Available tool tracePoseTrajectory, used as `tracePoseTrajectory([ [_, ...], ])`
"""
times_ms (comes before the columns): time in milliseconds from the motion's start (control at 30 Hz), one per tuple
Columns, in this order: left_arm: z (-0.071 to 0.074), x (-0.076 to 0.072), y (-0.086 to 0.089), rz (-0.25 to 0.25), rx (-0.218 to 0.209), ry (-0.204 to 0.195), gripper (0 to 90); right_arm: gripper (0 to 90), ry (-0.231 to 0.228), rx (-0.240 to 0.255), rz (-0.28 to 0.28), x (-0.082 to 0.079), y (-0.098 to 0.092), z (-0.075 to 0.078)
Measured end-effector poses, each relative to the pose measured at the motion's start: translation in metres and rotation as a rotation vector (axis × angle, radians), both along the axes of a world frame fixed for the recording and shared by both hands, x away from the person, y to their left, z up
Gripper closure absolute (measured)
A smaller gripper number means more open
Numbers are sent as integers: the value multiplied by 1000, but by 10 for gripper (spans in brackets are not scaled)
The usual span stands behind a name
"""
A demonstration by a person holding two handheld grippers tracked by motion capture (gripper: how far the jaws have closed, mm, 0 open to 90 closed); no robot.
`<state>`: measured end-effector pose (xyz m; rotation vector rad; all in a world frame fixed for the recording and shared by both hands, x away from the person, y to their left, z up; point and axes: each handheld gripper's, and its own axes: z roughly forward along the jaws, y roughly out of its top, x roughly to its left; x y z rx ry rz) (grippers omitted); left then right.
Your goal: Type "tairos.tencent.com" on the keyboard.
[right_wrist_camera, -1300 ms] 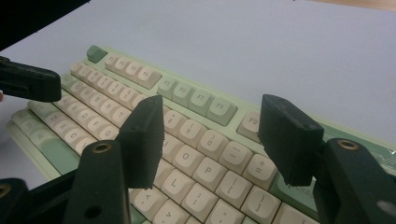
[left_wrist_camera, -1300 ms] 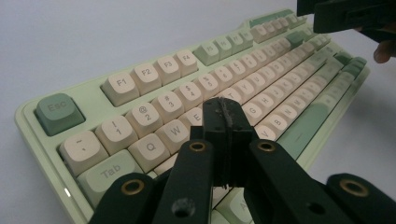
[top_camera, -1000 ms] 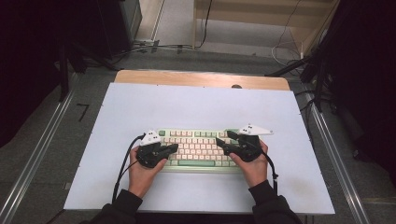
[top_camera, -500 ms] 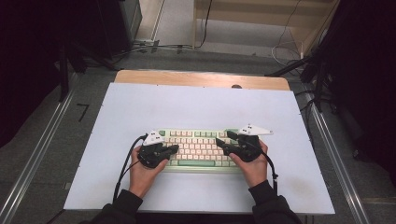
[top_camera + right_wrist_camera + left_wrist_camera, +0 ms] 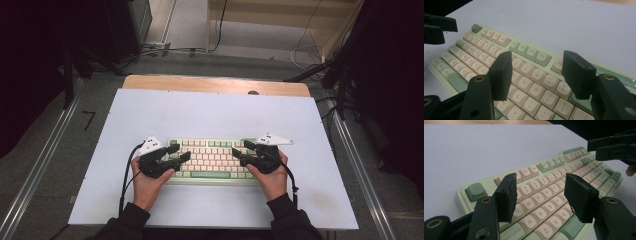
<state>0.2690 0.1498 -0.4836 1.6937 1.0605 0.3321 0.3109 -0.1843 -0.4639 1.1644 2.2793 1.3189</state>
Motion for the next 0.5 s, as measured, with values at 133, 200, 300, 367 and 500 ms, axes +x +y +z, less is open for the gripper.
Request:
tracePoseTrajectory([
  [133,0,-1,3,9,0,-4,447,441,-5,5,6,-2,-1,1],
  [200,0,-1,4,9,-1,-7,447,455,-7,5,8,-4,-2,2],
  [300,1,-2,5,14,1,-8,447,511,-17,9,15,-8,-4,4],
  [367,1,-2,6,15,3,-10,447,589,-20,12,23,-10,-5,6],
  [500,1,-2,7,18,-2,-12,447,848,-13,15,37,-15,-9,8],
])
